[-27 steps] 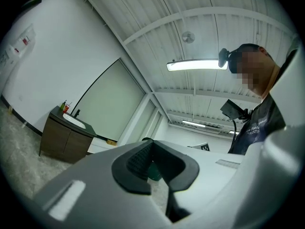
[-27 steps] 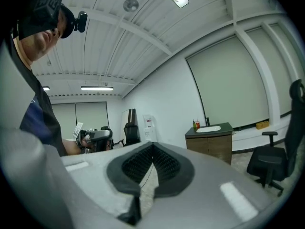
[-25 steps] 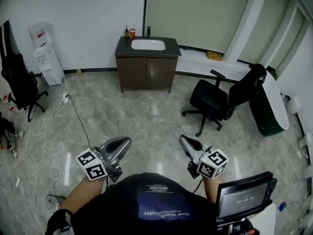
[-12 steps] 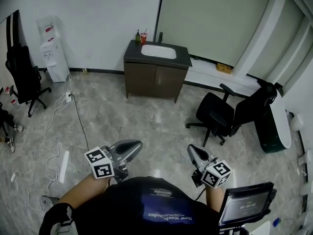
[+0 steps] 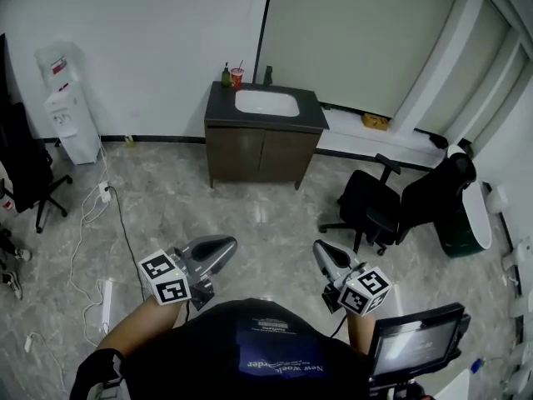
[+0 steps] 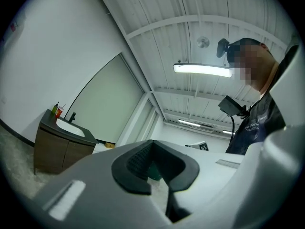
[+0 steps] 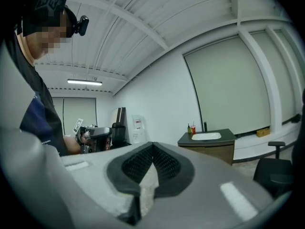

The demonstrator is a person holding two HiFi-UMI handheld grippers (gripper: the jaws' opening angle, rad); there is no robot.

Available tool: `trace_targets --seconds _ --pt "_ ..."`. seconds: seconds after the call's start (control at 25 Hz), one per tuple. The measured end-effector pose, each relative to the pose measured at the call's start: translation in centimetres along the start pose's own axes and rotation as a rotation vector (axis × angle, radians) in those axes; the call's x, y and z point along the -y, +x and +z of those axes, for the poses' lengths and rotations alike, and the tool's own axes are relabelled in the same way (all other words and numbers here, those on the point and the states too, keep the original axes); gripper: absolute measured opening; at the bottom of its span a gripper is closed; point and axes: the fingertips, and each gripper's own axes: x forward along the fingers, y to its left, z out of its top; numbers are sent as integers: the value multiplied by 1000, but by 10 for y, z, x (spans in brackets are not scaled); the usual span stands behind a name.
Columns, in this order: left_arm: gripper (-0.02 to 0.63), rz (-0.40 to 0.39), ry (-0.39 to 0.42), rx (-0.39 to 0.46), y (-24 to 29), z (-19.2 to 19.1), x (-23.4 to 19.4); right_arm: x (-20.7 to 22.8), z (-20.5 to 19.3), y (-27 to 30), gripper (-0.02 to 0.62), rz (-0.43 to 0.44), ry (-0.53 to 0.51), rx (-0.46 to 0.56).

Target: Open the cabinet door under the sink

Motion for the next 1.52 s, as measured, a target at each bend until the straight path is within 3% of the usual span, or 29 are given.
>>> trace_targets --seconds 0.2,0.44,0.96,1.28,1.52 --pt "0 28 -20 5 0 18 -61 16 1 58 2 15 2 -38" --pt "0 103 -41 12 25 22 -127 75 0 117 2 49 34 -52" --pt "0 337 8 86 136 69 -243 224 36 275 2 329 -57 -93" --pt "0 390 -19 69 156 77 -308 257 27 351 2 389 -69 -143" --pt "0 326 -27 63 148 91 -390 266 15 428 2 335 -117 -181"
